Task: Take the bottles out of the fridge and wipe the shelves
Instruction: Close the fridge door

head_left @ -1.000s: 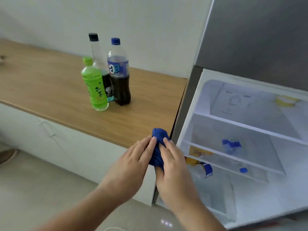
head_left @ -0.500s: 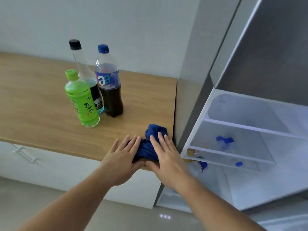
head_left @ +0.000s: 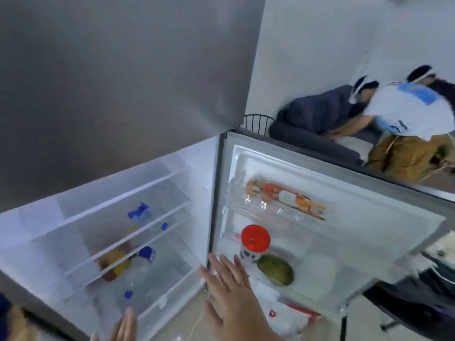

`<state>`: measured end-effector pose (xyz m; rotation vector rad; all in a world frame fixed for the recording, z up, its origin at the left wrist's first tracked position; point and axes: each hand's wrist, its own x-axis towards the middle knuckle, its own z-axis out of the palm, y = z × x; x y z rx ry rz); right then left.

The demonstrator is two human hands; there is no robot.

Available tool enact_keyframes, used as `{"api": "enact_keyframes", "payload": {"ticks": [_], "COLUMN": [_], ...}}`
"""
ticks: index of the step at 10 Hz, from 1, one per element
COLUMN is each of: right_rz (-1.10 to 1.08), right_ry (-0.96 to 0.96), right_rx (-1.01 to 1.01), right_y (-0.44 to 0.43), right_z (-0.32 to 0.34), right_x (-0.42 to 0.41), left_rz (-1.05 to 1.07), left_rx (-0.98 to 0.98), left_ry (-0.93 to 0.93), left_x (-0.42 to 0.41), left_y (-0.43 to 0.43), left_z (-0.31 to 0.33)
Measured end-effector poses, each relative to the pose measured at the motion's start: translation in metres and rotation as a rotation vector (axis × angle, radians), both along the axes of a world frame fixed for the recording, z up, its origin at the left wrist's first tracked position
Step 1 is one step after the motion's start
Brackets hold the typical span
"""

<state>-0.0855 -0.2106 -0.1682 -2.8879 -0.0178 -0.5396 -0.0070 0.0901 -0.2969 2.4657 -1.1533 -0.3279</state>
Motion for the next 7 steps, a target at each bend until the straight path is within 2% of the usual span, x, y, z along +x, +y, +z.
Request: {"api": "enact_keyframes", "payload": {"ticks": [1,2,3,4,7], "right_rz": [-0.283,-0.409,-0.575,-0.648,-0.805], "right_ry": [-0.105,-0.124,-0.151,-0.157,-0.16], "right_rx": [0.044,-0.063,-0.13,-0.134,-0.196], "right_y": [-0.072,-0.13,-0.179,-0.209,-0.259], "right_z": [0.035,0.069,0.104,0.127,0.148], "right_x": [-0.039,-0.059,-0.08,-0.097,-0.119], "left_rz": [0.192,0.052,0.007,-0.064,-0.17], "left_rx": [-0.167,-0.18,-0.21,-0.242,-0.177], "left_ry": [-0.369,-0.348,-0.336,-0.387,-0.546], "left_x": [-0.002,-0.019,-0.021,-0.02,-0.016], "left_y": [-0.123,-0.211,-0.288,-0.353,-0.449], "left_z": [0.11,0.177,0.22,0.256,0.287]}}
